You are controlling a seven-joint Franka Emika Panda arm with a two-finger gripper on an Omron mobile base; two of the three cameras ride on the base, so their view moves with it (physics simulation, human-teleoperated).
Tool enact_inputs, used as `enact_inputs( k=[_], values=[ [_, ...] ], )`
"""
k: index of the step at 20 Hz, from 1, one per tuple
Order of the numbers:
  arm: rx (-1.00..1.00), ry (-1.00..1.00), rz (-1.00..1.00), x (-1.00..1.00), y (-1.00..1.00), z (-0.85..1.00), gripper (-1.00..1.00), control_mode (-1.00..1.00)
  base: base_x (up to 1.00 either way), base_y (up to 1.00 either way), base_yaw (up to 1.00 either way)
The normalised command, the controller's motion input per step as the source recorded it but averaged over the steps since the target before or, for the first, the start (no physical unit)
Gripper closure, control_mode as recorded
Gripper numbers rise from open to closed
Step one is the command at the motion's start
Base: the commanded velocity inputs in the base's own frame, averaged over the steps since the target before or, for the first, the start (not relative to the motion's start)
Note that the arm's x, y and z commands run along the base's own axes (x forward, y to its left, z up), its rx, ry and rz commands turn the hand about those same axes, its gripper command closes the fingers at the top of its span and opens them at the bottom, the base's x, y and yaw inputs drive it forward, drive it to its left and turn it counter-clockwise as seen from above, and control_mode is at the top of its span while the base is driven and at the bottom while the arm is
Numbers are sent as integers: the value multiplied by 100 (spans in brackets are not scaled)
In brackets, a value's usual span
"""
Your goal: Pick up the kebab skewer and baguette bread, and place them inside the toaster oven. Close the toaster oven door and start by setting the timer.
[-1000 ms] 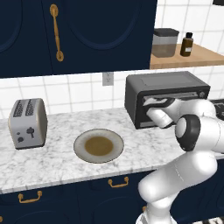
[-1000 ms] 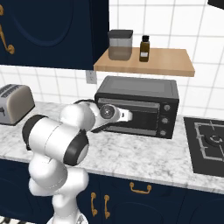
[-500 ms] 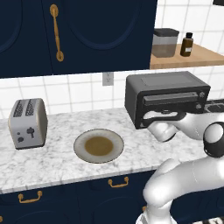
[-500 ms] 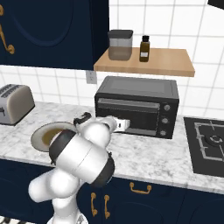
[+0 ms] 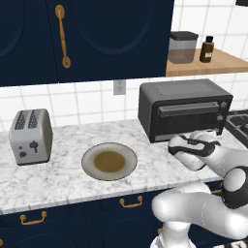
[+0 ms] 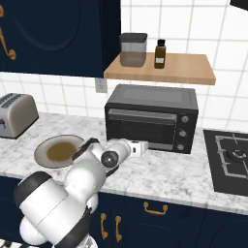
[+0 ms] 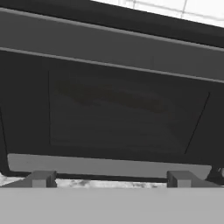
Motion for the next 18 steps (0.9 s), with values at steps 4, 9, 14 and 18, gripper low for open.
enact_inputs(
  k=[4,9,14,18],
  values=[
    [0,52,0,-64,-23,77,-100,-100,0,0,0],
    [3,48,0,-73,-17,81,-100,-100,0,0,0],
    [7,27,0,-68,-55,45,-100,-100,0,0,0],
    [8,6,0,-10,-90,34,-100,-100,0,0,0]
  ],
)
